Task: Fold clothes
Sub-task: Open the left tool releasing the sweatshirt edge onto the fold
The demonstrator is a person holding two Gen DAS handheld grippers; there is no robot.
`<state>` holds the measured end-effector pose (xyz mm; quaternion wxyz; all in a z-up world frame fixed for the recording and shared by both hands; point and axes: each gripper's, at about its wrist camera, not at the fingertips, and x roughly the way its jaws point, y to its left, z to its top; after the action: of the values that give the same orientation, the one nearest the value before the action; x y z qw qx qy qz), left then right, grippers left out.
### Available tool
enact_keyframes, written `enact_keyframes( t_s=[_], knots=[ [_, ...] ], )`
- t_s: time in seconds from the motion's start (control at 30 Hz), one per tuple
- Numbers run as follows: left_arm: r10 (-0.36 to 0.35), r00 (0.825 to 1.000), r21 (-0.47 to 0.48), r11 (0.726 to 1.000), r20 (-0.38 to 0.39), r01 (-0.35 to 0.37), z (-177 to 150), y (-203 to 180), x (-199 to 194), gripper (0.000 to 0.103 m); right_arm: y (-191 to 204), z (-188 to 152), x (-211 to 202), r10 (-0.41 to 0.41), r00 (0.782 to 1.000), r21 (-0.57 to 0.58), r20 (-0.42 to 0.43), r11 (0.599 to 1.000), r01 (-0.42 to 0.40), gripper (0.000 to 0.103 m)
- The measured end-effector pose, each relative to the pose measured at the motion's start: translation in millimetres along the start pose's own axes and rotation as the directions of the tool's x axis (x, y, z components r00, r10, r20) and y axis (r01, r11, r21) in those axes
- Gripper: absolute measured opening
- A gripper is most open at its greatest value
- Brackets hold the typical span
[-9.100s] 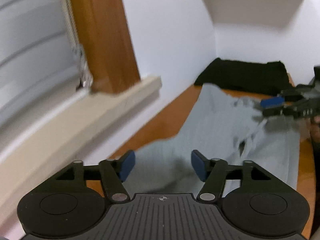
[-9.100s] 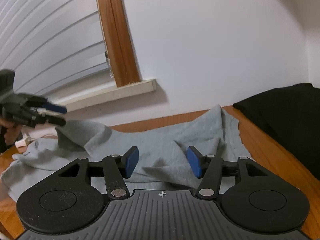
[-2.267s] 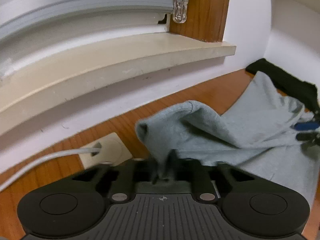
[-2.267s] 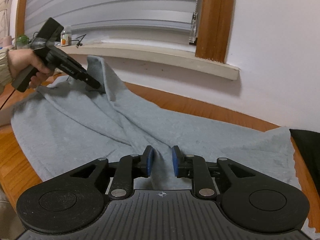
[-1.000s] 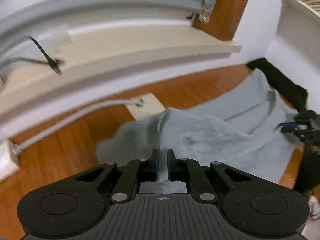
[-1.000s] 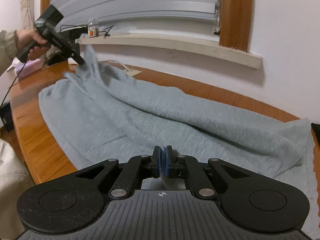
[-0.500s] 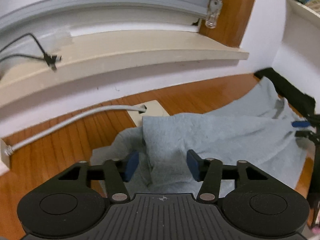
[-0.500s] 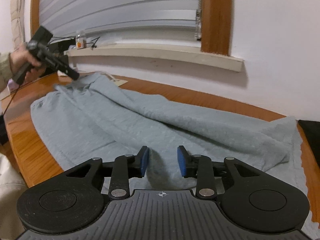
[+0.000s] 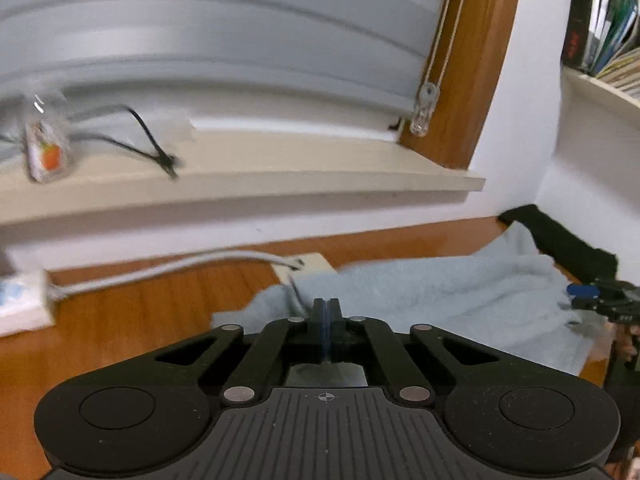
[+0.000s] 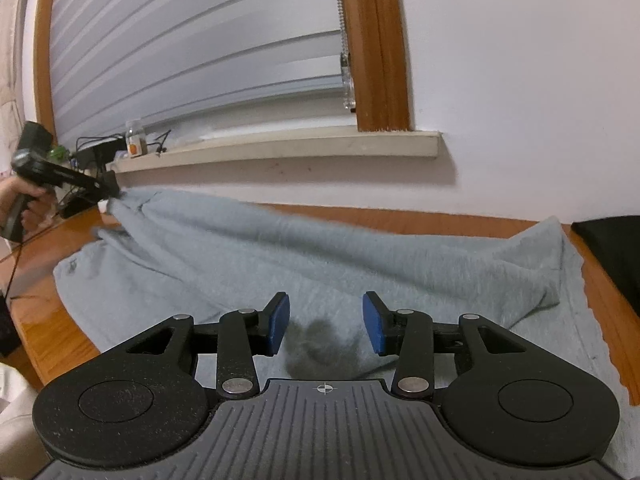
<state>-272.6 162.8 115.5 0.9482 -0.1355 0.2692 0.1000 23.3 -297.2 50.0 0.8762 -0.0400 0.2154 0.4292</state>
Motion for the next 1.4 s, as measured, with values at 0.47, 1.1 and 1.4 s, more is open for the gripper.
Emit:
enact_keyframes(
  t_s=[0.47,1.1,1.4],
  knots=[
    [0.037,0.995,0.054,0.998,-0.098,-0.032,-4,-2,65,0.062,-5,-7,11,-0.258,0.965,0.034,0.04,0.966,0.257,0.055],
    [0.142,0.989,0.111,0.983,0.041,-0.146,-6,-13,56,0.007,-40,-11,24,-0.223,0.974,0.243,0.045,0.948,0.206,0.073],
    [0.056,0.987,0.13,0.989,0.148,-0.076,15,-62,81,0.076,-50,-11,21,-0.252,0.966,0.313,0.05,0.923,0.224,0.066]
  ],
)
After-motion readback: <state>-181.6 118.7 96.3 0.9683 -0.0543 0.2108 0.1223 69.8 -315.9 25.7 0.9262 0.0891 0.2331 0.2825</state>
